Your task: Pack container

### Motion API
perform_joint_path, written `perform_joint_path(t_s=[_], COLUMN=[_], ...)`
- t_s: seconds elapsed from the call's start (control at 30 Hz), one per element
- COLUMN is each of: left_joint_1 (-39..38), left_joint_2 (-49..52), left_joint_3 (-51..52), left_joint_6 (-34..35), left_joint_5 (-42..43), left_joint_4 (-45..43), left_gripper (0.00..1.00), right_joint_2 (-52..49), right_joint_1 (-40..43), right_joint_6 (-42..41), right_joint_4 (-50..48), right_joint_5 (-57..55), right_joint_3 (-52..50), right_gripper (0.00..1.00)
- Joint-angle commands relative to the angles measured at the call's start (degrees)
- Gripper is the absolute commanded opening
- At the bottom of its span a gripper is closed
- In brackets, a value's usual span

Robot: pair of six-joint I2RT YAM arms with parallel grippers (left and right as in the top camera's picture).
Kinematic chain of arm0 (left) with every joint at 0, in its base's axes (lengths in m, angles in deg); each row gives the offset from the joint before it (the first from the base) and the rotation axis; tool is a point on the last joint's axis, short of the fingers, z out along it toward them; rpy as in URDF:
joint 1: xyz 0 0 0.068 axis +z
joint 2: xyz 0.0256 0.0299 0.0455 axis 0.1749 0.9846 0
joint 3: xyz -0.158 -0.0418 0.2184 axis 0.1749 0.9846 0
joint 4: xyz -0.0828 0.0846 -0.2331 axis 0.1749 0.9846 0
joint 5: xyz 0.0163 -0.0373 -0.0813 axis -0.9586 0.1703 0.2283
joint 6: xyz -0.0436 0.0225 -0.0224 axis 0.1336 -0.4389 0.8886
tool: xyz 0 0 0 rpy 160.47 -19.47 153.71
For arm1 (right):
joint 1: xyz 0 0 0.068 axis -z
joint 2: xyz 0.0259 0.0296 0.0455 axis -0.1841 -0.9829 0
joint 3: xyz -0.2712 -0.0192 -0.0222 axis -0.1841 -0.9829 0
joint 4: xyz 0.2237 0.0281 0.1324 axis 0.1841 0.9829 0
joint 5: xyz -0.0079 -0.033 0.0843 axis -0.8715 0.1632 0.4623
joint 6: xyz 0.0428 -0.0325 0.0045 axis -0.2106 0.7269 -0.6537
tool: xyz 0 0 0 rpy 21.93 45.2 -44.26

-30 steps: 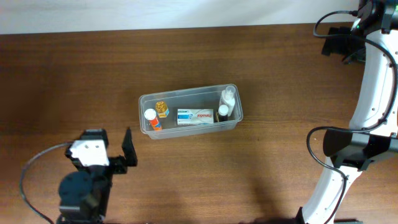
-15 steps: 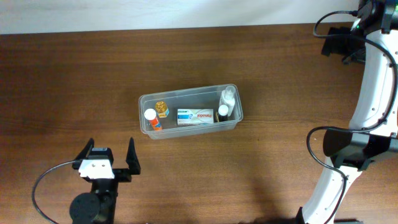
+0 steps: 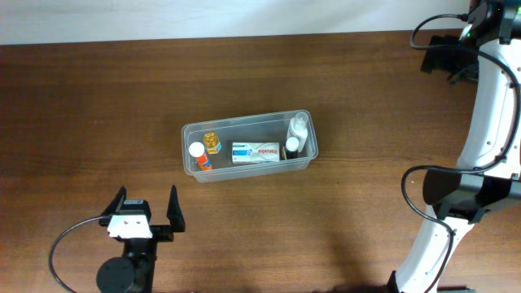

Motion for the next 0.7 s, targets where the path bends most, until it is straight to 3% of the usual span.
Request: perform_joint_path(t_s=[0.0,0.2,0.67], left_joint_1=[0.24,0.24,0.2], left_joint_2=[-0.61,-0.61,-0.59], left_joint_3=[2.75,9.11,9.55], left_joint_6=[-0.87,-0.87,-2.14], left_joint_5=[1.01,1.64,1.44], left_joint_4=[-1.77,-10.95,-9.14], left_gripper=[0.99,0.99,0.99], right_joint_2=[0.52,0.52,0.52], right_joint_1=[-0.2,-0.2,-0.2], right_joint_6=[-0.28,-0.28,-0.28], right_joint_4=[0.33,0.33,0.33], right_joint_5=[-0.09,-0.09,-0.09], right_joint_3=[-0.04,-0.04,-0.04], right_gripper=[0.99,0.98,0.98])
